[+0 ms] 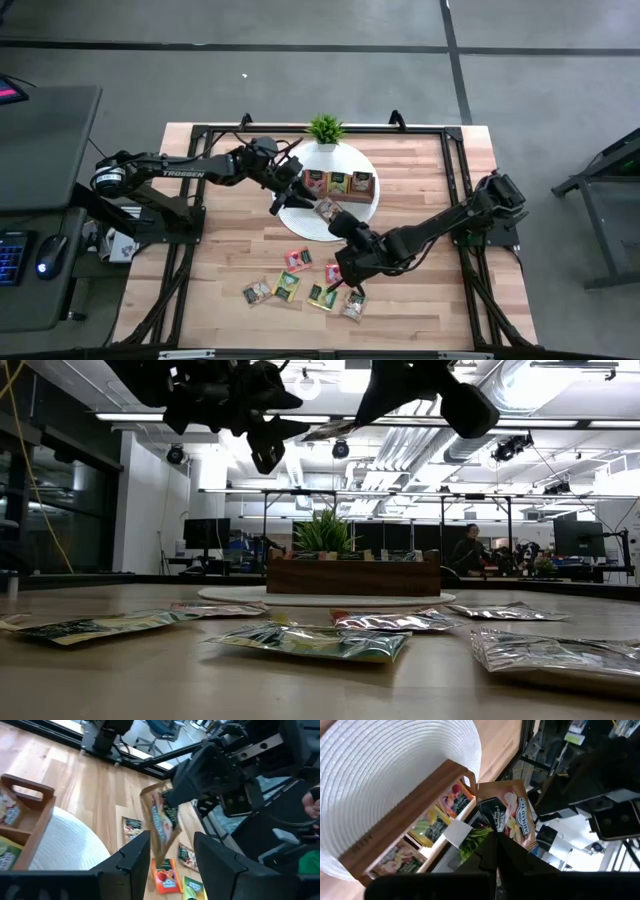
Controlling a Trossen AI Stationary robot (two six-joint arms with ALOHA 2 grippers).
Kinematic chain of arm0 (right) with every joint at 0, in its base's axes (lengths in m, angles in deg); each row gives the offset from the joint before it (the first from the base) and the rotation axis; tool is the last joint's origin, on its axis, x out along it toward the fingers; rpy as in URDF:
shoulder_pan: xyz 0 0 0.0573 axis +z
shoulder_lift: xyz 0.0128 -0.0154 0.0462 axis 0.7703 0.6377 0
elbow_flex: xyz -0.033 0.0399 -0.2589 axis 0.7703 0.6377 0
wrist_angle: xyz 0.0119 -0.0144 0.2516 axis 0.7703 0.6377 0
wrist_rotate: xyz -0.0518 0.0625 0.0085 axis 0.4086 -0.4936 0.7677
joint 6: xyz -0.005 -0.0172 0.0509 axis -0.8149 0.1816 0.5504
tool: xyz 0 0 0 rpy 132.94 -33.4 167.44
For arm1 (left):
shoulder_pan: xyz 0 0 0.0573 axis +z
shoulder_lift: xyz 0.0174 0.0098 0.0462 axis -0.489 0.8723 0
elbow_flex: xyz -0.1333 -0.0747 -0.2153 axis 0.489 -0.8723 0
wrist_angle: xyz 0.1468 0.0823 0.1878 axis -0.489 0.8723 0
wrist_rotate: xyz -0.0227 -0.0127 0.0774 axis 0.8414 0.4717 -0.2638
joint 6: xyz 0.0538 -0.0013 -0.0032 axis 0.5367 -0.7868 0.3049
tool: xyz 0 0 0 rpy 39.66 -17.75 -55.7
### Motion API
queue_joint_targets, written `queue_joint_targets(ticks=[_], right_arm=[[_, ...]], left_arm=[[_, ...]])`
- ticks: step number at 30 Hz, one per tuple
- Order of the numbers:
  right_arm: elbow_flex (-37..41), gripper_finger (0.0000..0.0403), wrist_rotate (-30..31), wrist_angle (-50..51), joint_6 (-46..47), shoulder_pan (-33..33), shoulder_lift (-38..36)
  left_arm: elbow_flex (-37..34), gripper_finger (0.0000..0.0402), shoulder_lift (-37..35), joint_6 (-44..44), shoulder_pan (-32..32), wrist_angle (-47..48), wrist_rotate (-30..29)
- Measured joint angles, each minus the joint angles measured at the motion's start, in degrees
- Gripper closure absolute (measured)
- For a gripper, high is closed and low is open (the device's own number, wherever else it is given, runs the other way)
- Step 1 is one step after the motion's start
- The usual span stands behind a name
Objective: Pick & Place Tea
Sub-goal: Put the brown tea bag into the right section of the wooden organizer
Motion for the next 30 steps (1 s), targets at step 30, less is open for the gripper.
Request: queue_joint_targets(ticks=[30], right_arm=[[0.0, 0.0403, -0.09, -9.12, -10.81, -1.63, -0.04]], left_arm=[[0.0, 0.0252, 2.05, -2.52, -0.17, -0.29, -0.23]])
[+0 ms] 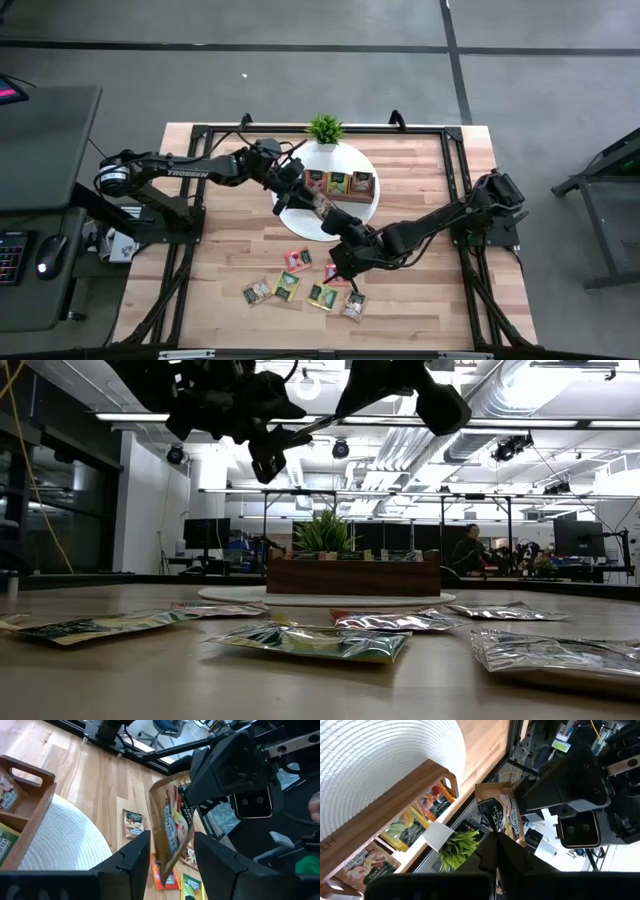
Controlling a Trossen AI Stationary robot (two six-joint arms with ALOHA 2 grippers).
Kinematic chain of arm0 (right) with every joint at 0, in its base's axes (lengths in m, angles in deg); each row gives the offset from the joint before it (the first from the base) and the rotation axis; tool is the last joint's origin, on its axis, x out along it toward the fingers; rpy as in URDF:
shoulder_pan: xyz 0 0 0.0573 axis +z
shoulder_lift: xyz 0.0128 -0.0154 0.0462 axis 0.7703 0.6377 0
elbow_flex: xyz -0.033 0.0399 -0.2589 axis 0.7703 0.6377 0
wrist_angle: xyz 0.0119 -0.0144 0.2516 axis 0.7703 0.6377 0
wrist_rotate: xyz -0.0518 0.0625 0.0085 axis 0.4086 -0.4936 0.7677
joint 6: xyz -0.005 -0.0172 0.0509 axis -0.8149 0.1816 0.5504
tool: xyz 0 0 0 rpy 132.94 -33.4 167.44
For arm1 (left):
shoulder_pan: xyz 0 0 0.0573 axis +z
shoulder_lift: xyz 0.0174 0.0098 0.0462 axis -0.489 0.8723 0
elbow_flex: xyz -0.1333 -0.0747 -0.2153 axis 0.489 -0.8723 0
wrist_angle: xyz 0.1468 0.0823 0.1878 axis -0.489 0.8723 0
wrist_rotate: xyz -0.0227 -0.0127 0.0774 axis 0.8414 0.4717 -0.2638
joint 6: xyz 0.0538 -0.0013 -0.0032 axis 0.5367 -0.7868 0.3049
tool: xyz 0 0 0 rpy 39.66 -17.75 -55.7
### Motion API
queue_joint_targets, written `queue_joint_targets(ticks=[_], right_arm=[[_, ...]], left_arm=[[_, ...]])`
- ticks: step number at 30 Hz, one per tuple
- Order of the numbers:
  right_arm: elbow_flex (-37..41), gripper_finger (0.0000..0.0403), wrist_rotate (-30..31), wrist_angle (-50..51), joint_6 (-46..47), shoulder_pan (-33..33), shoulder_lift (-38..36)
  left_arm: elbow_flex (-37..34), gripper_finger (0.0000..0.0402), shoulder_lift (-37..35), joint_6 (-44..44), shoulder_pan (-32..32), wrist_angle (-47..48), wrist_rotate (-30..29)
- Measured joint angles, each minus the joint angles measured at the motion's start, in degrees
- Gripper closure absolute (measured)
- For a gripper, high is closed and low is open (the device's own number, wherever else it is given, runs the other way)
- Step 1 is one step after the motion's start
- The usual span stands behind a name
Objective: Pick & Place Tea
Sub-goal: Put the brown tea bag into the right section of the wooden organizer
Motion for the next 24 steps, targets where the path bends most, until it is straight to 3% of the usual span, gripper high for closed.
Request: queue_joint_targets(ticks=[6, 14, 24], right_arm=[[0.0, 0.0403, -0.17, -0.11, 0.03, -0.14, 0.0], [0.0, 0.0403, -1.33, -0.83, 0.04, -0.14, 0.0], [0.02, 0.0402, 1.39, -1.13, 12.21, -0.12, 0.0]], left_arm=[[0.0, 0.0269, 0.0, -0.06, 0.0, -2.12, -1.5], [0.0, 0.0387, -0.02, 0.04, 0.02, -4.41, -0.8], [0.0, 0.0397, -0.02, 1.79, 0.02, -4.41, -1.54]])
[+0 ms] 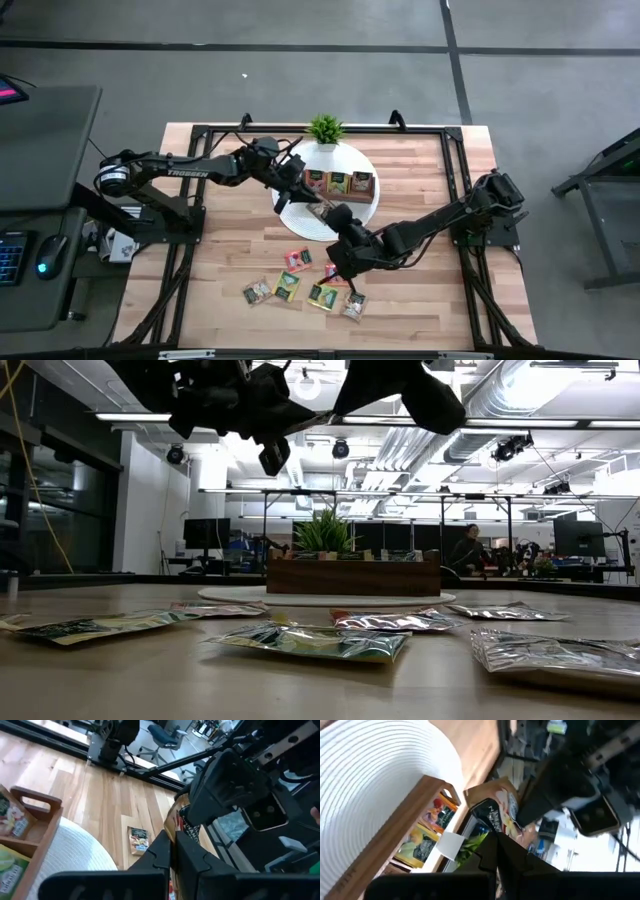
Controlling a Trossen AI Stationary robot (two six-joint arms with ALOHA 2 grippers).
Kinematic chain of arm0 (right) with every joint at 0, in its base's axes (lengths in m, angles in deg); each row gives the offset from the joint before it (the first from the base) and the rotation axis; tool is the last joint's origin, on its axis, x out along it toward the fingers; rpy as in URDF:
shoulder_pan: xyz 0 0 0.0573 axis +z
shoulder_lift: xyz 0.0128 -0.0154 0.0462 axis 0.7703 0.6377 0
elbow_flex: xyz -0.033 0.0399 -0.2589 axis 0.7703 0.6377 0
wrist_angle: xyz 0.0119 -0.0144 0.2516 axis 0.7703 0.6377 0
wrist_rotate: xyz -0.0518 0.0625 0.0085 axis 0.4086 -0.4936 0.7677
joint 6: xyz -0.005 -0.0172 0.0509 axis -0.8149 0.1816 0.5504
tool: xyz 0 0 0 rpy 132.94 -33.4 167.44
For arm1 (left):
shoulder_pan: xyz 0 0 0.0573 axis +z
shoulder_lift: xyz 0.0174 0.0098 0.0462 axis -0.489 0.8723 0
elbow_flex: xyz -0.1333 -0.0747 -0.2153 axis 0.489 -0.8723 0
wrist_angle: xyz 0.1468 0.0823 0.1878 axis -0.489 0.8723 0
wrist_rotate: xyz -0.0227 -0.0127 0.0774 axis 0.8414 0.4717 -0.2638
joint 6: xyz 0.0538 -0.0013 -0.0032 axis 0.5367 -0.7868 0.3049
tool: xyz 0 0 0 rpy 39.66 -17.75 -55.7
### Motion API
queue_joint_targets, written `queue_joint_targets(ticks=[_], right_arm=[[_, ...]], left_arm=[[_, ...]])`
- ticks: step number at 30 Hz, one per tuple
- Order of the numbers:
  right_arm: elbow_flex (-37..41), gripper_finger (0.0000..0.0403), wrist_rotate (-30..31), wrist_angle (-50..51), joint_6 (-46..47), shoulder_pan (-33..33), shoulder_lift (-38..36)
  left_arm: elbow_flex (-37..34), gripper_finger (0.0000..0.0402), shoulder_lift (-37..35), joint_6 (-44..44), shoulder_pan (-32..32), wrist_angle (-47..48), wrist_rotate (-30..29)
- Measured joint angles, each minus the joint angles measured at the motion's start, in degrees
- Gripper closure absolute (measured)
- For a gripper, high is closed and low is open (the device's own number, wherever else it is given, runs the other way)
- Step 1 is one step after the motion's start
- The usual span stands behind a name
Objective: Pick & Place Tea
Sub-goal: Put the brown tea bag into the right section of the wooden organizer
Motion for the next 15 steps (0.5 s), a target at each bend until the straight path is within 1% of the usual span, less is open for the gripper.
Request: queue_joint_targets(ticks=[7, 10, 15], right_arm=[[0.04, 0.0402, 7.91, -0.24, 7.25, 0.82, 0.0], [0.04, 0.0402, 8.0, -0.22, 11.15, 1.33, 0.0], [0.04, 0.0389, 5.55, -0.25, 16.62, 1.4, 0.0]], left_arm=[[0.13, 0.04, 0.0, 1.05, 0.0, -0.38, -0.53], [0.13, 0.04, 0.0, 1.06, -0.02, -0.34, -0.34], [0.04, 0.0401, 0.0, 1.06, -0.02, 0.0, 0.04]])
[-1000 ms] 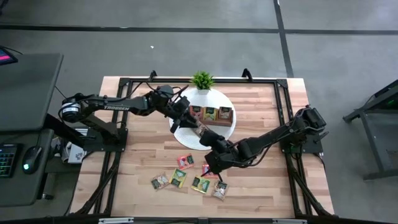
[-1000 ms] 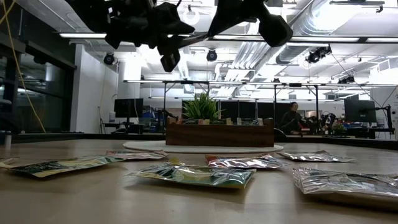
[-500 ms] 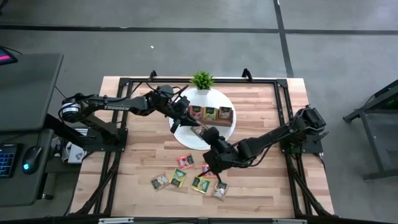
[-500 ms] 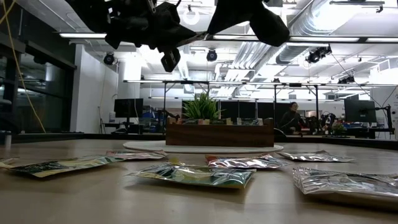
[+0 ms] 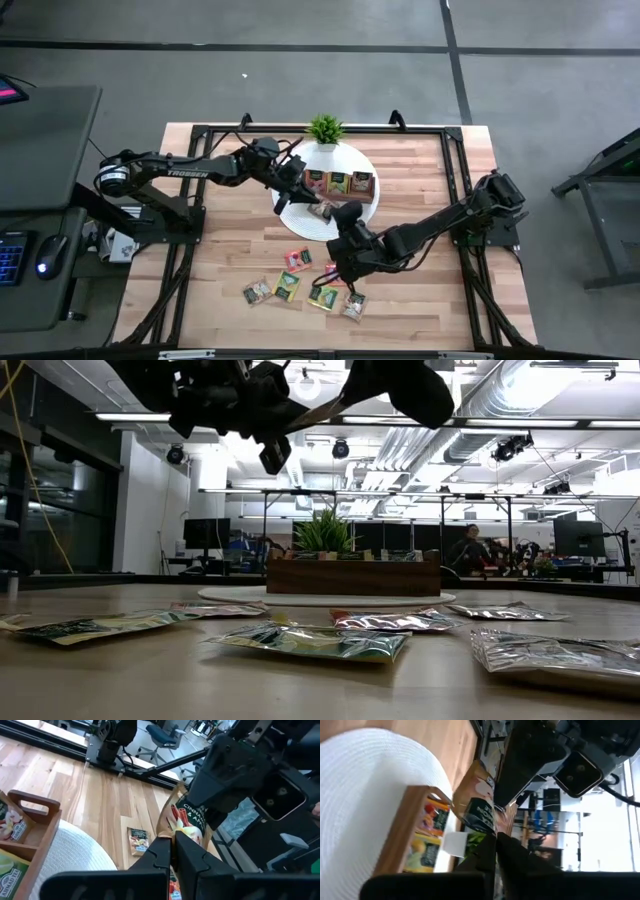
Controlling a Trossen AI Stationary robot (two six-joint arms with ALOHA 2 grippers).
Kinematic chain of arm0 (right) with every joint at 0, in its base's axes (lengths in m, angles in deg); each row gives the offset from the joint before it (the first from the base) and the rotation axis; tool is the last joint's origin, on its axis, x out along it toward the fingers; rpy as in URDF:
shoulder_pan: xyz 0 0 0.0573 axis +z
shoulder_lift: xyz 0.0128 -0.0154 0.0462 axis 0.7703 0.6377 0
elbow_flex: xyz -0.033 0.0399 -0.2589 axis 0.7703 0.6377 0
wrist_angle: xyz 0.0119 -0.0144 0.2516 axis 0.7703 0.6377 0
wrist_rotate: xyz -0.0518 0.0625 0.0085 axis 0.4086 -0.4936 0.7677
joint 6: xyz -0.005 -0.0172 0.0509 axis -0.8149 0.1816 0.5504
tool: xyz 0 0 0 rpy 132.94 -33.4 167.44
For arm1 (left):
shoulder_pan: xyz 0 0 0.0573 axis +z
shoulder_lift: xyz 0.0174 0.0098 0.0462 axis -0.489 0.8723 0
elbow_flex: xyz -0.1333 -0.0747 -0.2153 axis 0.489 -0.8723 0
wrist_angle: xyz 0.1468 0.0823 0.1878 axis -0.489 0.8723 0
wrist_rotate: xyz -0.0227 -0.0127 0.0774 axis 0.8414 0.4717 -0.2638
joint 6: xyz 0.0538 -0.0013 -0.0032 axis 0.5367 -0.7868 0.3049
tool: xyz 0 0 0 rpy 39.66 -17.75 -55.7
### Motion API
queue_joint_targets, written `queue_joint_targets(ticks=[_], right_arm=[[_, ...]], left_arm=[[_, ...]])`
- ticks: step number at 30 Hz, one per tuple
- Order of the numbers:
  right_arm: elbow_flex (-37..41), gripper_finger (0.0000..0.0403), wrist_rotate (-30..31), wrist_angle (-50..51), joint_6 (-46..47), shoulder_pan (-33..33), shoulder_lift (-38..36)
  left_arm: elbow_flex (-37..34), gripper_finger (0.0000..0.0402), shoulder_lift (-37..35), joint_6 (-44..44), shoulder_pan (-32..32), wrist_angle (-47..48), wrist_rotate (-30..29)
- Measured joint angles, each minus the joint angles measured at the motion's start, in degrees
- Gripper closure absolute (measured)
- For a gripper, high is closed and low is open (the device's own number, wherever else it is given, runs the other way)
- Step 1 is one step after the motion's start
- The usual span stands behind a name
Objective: Pick & Place Tea
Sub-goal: Put the brown tea bag into the right section of the wooden organizer
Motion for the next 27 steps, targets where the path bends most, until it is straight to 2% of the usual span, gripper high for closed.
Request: queue_joint_targets(ticks=[4, 10, 12, 17, 19, 22, 27], right_arm=[[0.0, 0.0361, -2.71, -0.15, 1.66, 0.0, -0.06], [0.0, 0.0298, -5.82, -1.84, 2.89, 0.0, -0.06], [0.0, 0.0276, -4.57, -2.41, 5.36, 0.05, -0.06], [0.0, 0.0228, 2.95, -2.58, 12.44, 1.8, -0.33], [0.0, 0.0214, 5.19, -2.64, 17.92, 2.65, -1.04], [0.0, 0.02, 7.7, -2.65, 31.08, 3.75, -3.42], [0.0, 0.0196, 7.23, -2.12, 53.5, 4.24, -8.12]], left_arm=[[-0.04, 0.0401, 0.0, 0.02, 0.0, 0.05, 0.02], [-0.04, 0.0401, 0.0, 0.26, -0.01, 0.0, 0.01], [-0.04, 0.0402, 0.0, 0.91, 0.0, -0.12, -0.44], [-0.04, 0.0401, 0.02, 4.44, 0.07, -2.16, -3.16], [-0.04, 0.0401, 0.02, 5.24, 0.07, -5.03, -4.32], [-0.04, 0.0401, 0.02, 6.62, 0.03, -9.98, -5.87], [-0.04, 0.0401, 0.02, 9.26, 0.02, -18.91, -8.39]])
